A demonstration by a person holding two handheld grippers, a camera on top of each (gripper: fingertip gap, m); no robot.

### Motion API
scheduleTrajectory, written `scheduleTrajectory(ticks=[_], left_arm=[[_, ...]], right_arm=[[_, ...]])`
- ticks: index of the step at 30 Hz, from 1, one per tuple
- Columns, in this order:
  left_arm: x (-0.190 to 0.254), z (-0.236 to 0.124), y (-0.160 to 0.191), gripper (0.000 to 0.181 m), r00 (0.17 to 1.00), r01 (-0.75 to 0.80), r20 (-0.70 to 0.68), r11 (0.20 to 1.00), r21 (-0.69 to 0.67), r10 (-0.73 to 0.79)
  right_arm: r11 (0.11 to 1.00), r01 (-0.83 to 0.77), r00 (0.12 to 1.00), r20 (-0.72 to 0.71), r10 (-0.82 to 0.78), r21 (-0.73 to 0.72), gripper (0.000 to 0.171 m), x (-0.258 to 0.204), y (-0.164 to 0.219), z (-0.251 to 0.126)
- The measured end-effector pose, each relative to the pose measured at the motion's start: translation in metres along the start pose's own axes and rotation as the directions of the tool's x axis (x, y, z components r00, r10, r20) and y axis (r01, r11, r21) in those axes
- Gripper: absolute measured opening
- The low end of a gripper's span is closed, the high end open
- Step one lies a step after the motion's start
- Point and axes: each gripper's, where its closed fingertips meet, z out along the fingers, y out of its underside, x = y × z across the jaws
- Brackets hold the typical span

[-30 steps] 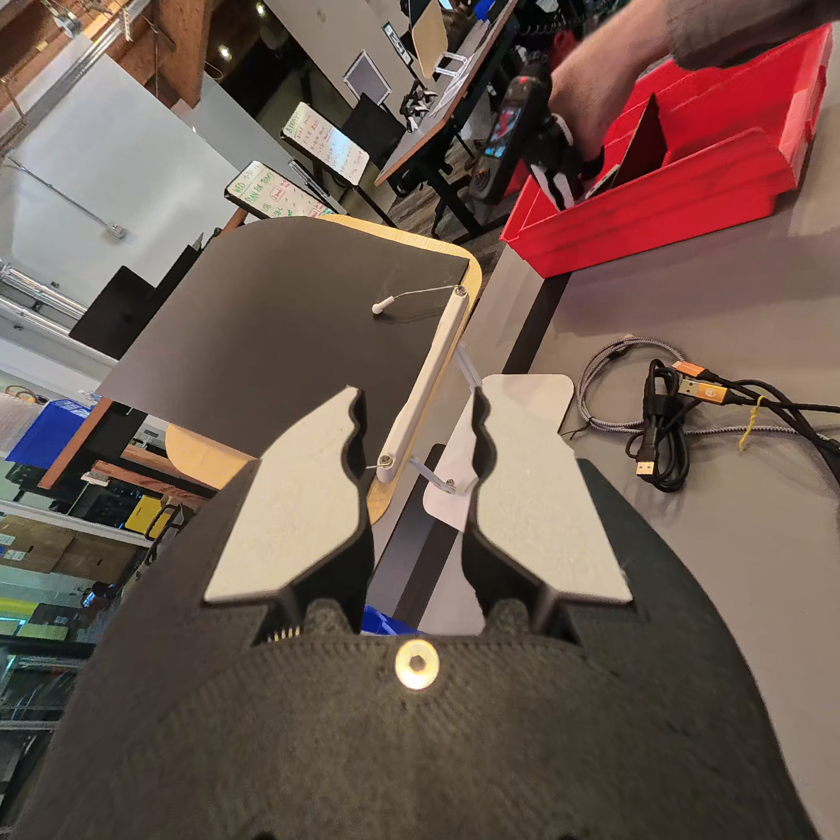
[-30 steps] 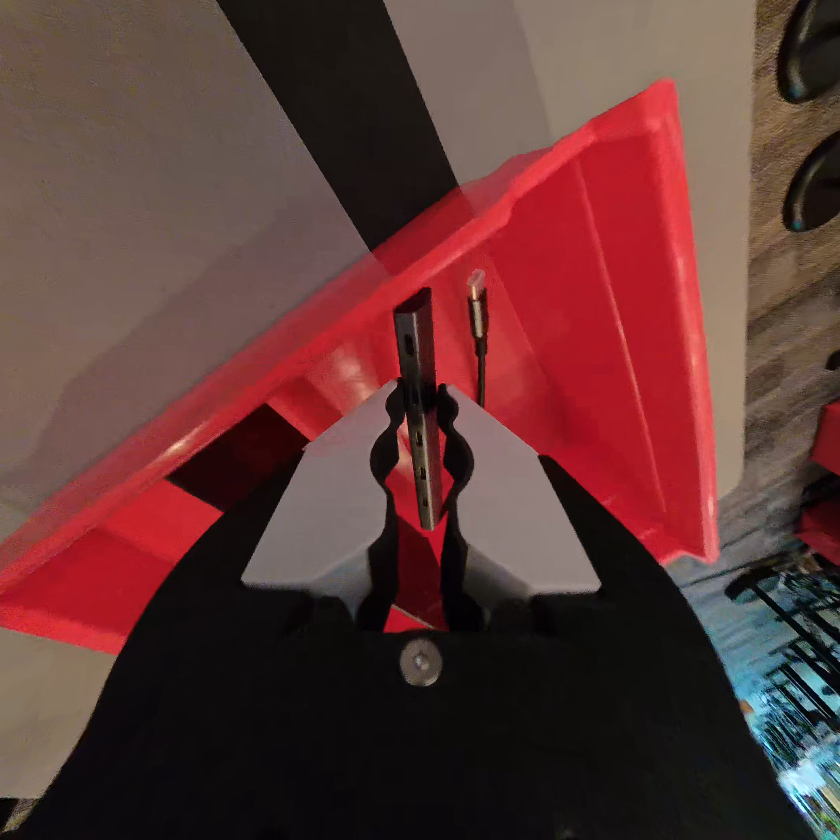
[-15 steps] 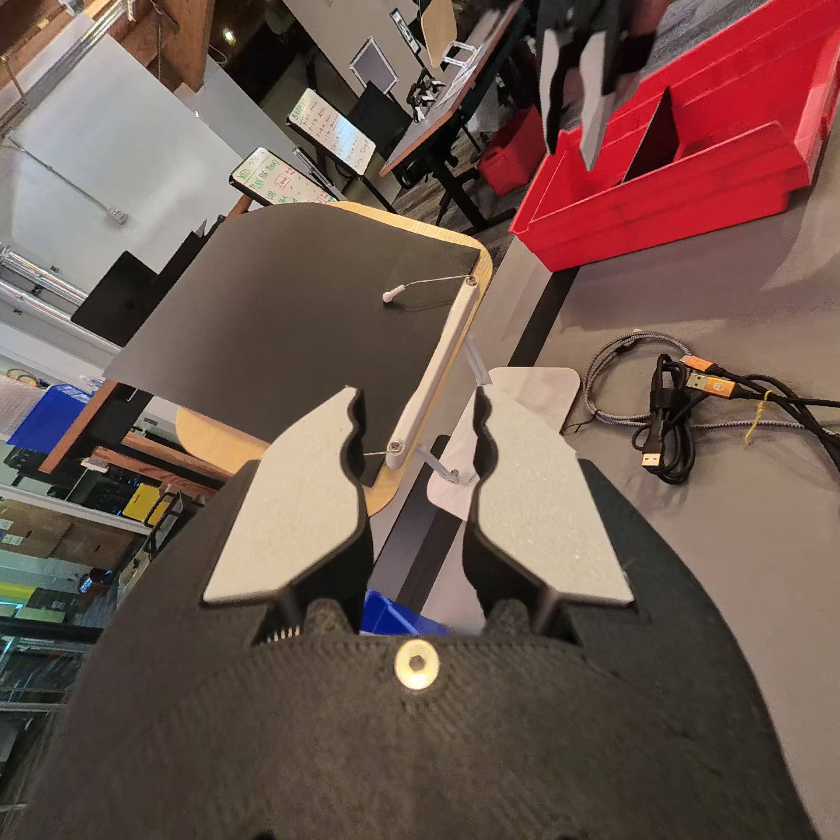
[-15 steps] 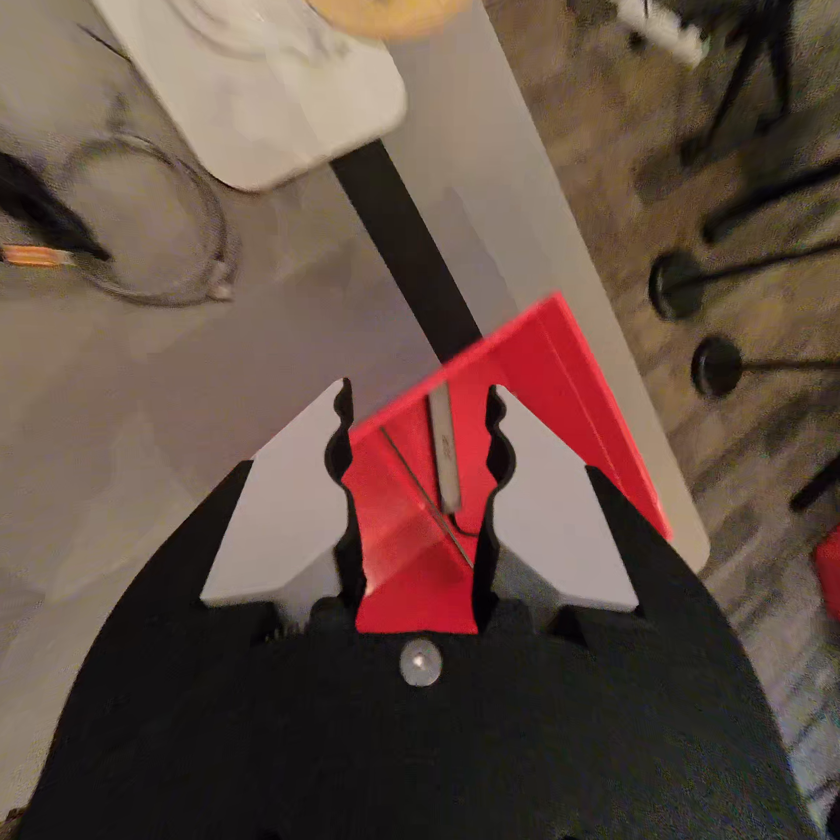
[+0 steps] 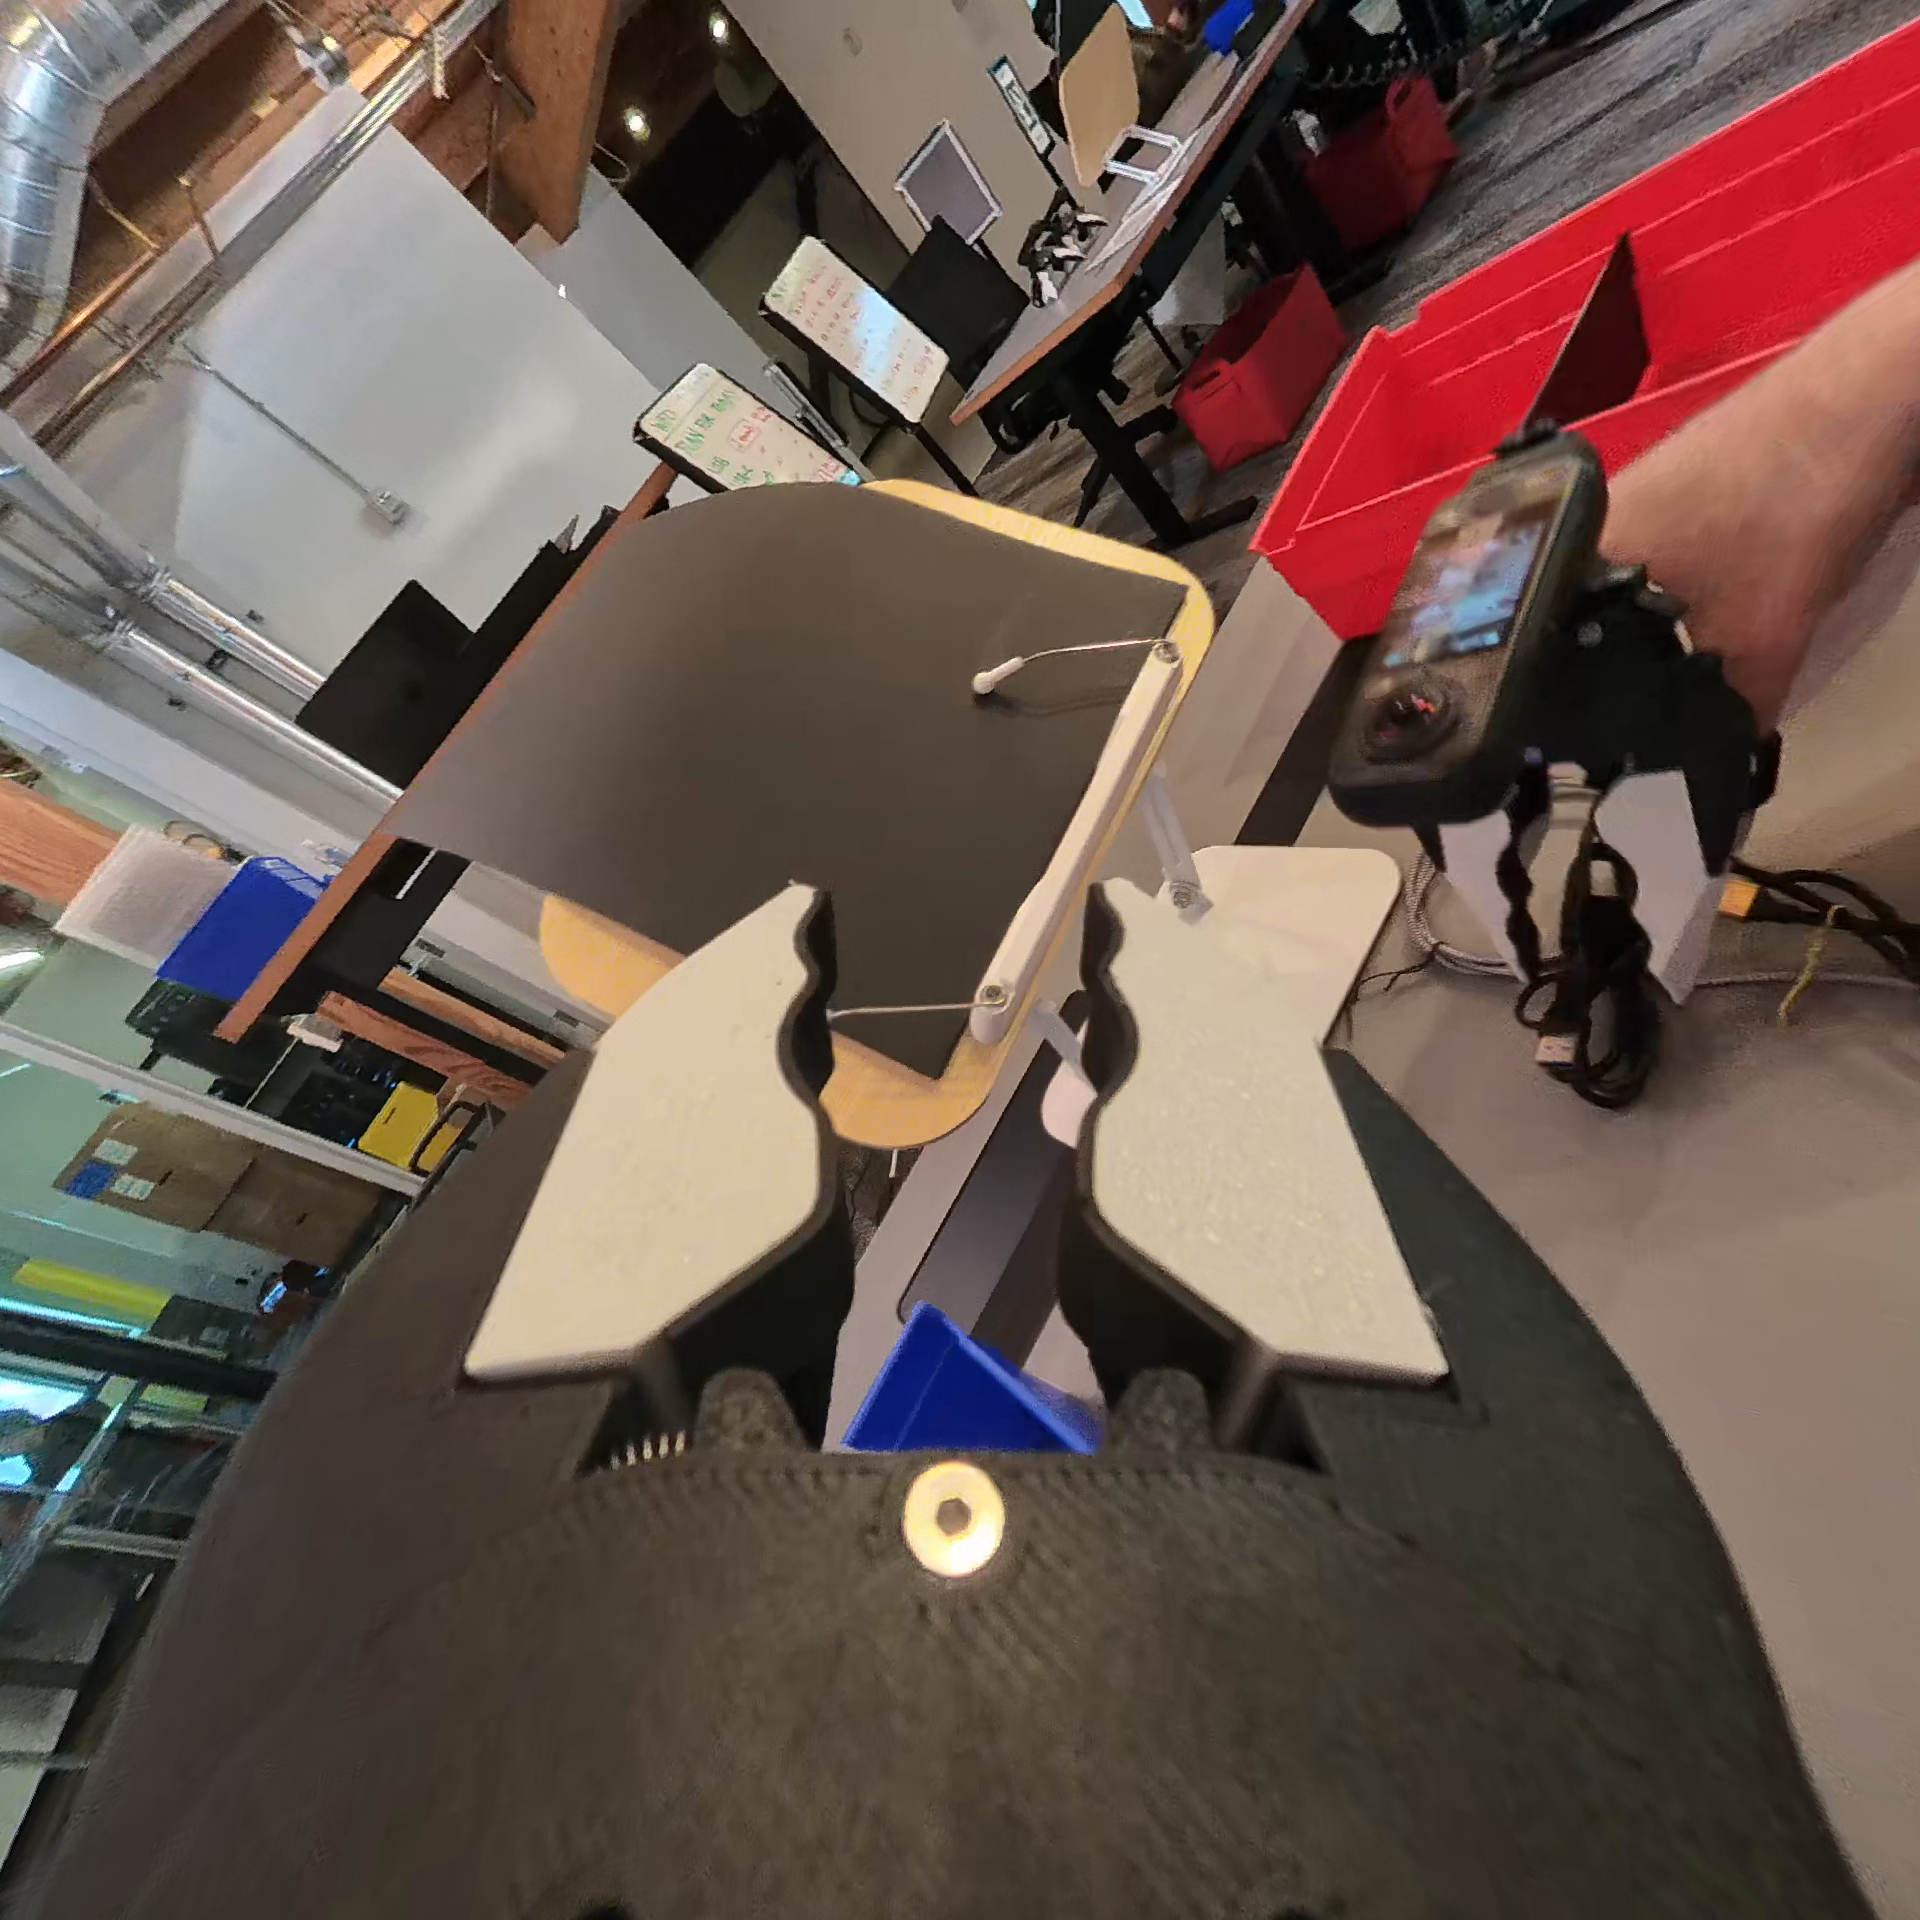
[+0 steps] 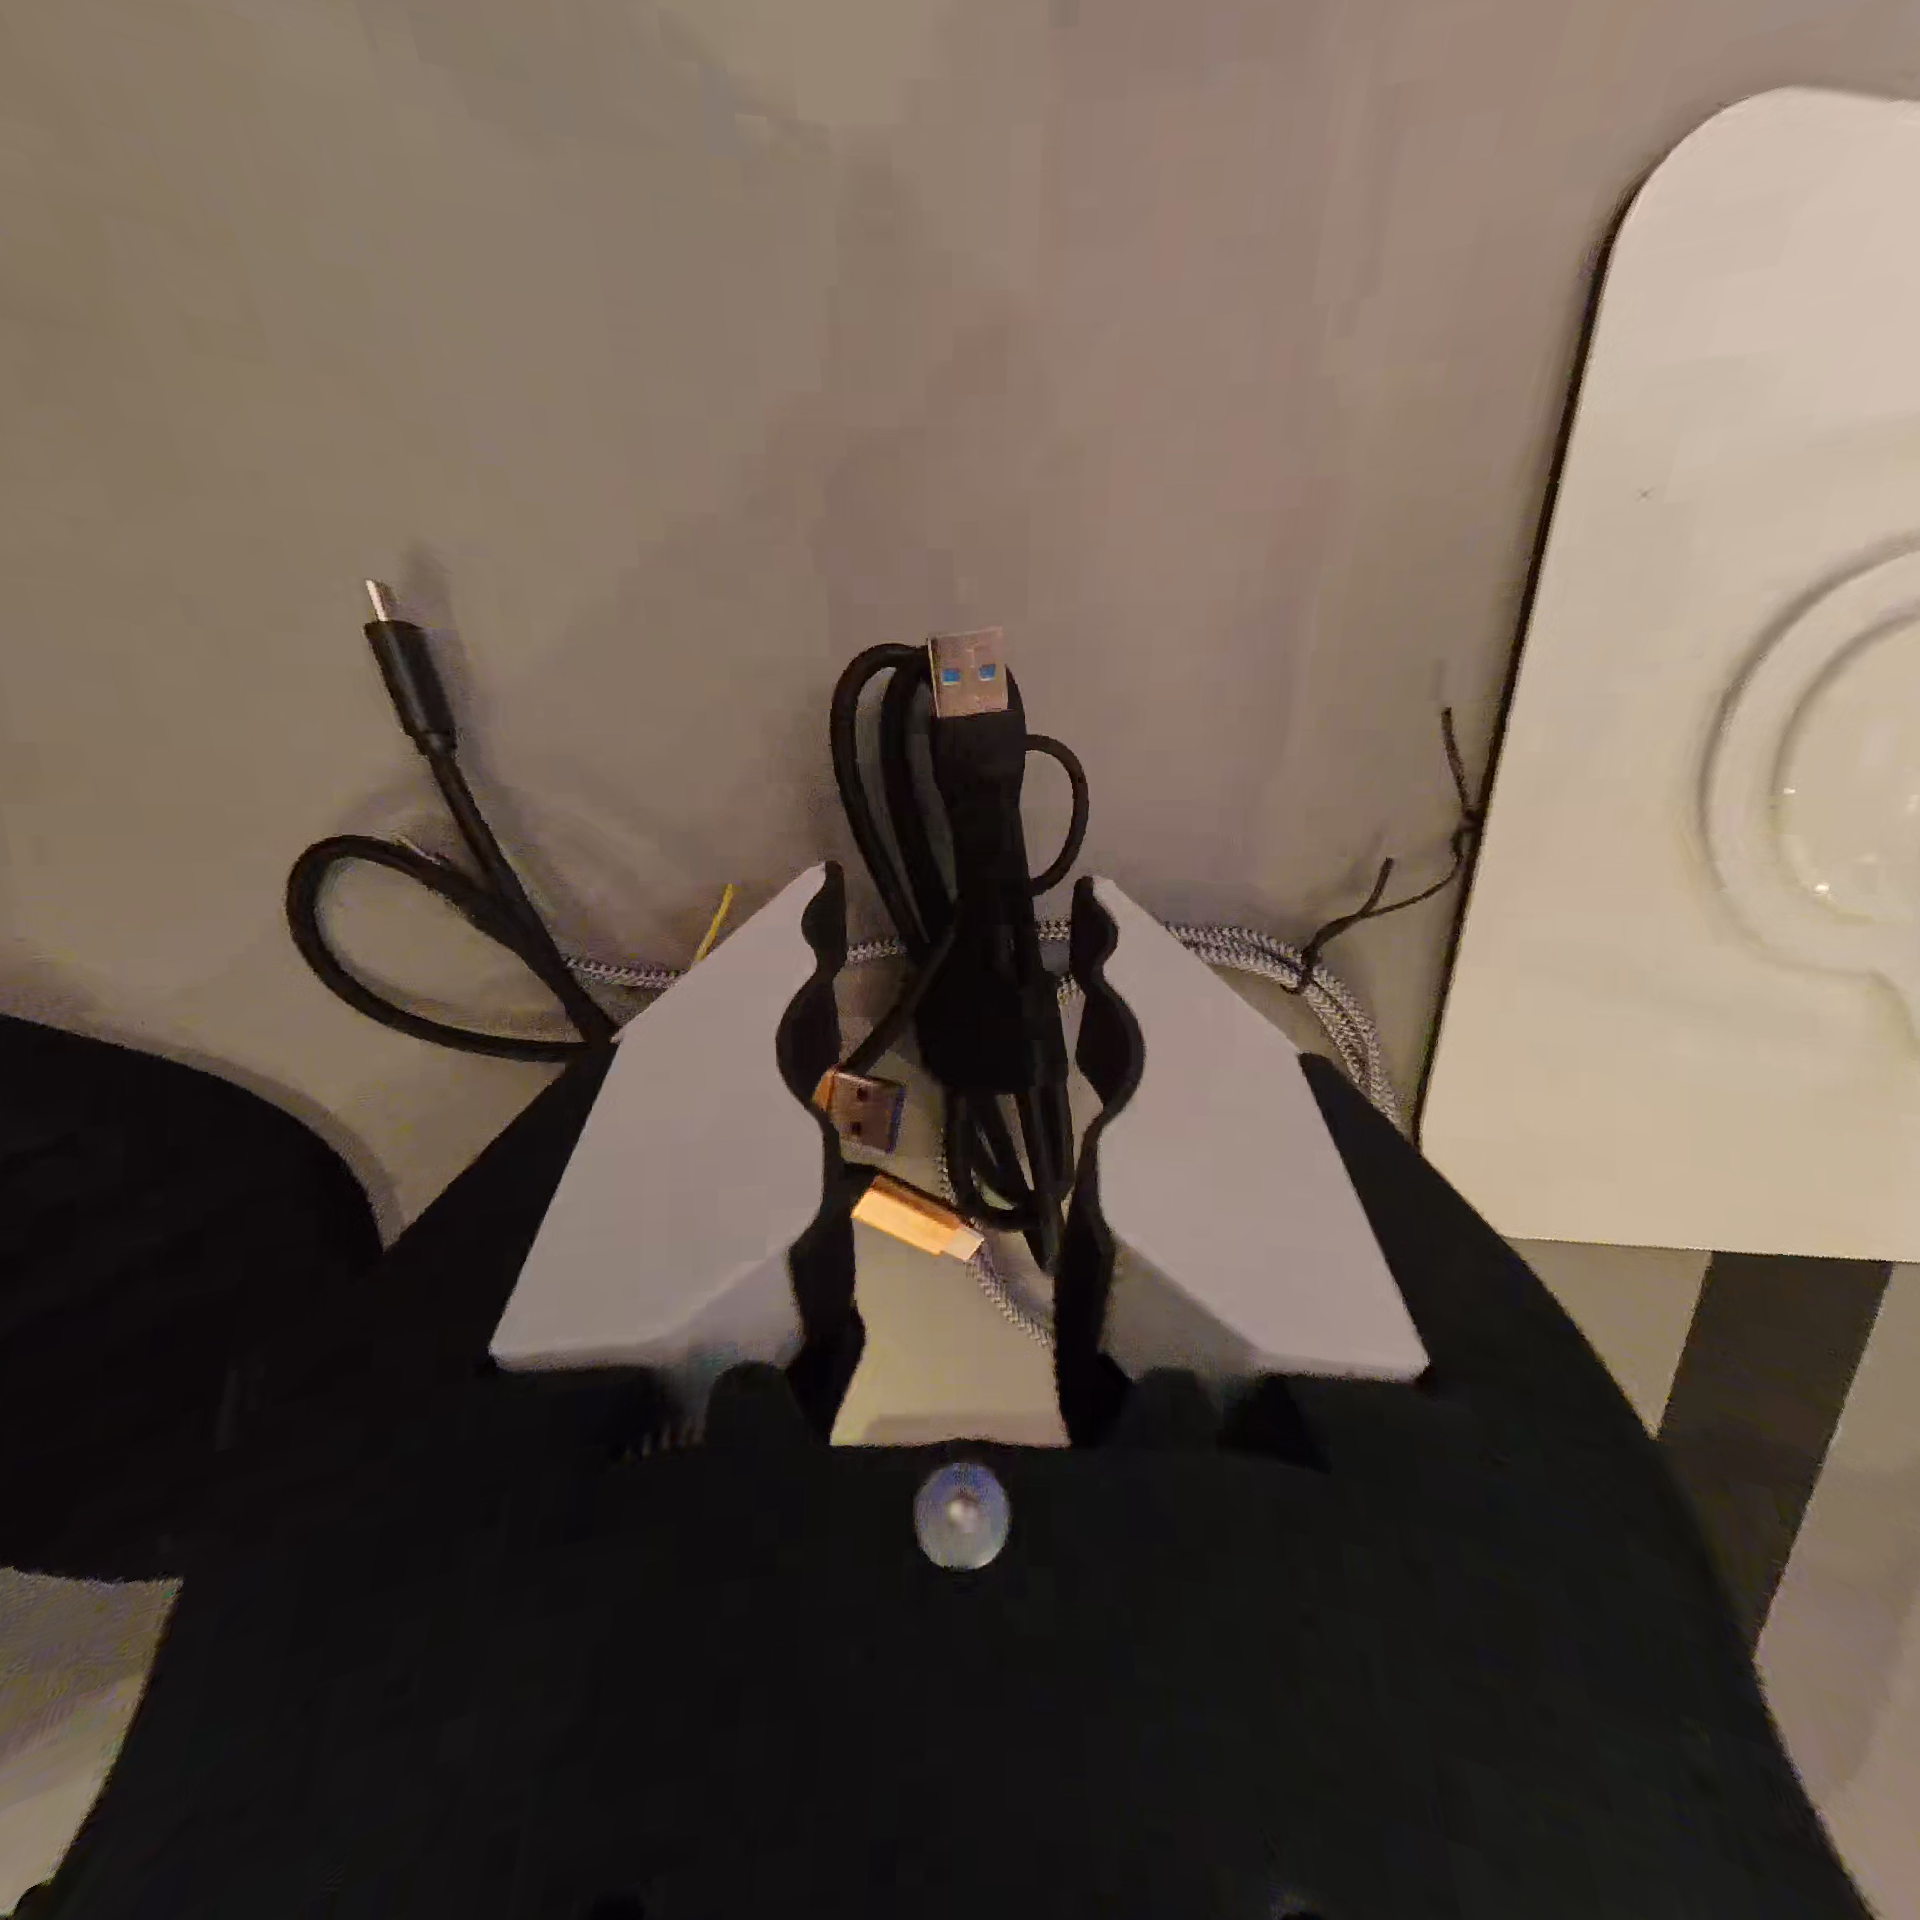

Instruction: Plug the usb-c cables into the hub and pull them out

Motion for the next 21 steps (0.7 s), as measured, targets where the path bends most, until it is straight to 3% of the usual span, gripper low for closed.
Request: scheduleTrajectory(ticks=[2, 5, 14, 16, 21], left_arm=[[-0.007, -0.005, 0.002, 0.045, 1.000, 0.007, 0.018, 1.000, 0.002, -0.007], [-0.015, -0.013, 0.001, 0.045, 0.999, 0.017, 0.041, 1.000, 0.014, -0.018], [-0.027, -0.025, -0.001, 0.044, 0.997, 0.021, 0.080, 0.999, 0.027, -0.023], [-0.027, -0.026, -0.001, 0.044, 0.997, 0.020, 0.080, 0.999, 0.027, -0.022], [-0.027, -0.026, -0.001, 0.044, 0.996, 0.019, 0.083, 0.999, 0.026, -0.021]], right_arm=[[1.000, 0.019, 1.000, 0.018, -0.018, -0.015, 0.035, -0.001, 0.001, 0.012], [0.997, 0.018, 0.998, 0.059, -0.023, 0.080, 0.020, -0.003, -0.011, 0.011], [0.861, -0.141, 0.990, 0.050, 0.133, 0.489, 0.017, 0.020, -0.050, -0.060], [0.817, -0.109, 0.988, -0.031, 0.154, 0.566, 0.017, 0.032, -0.052, -0.081], [0.807, -0.083, 0.960, -0.170, 0.222, 0.584, 0.017, 0.045, -0.038, -0.111]])
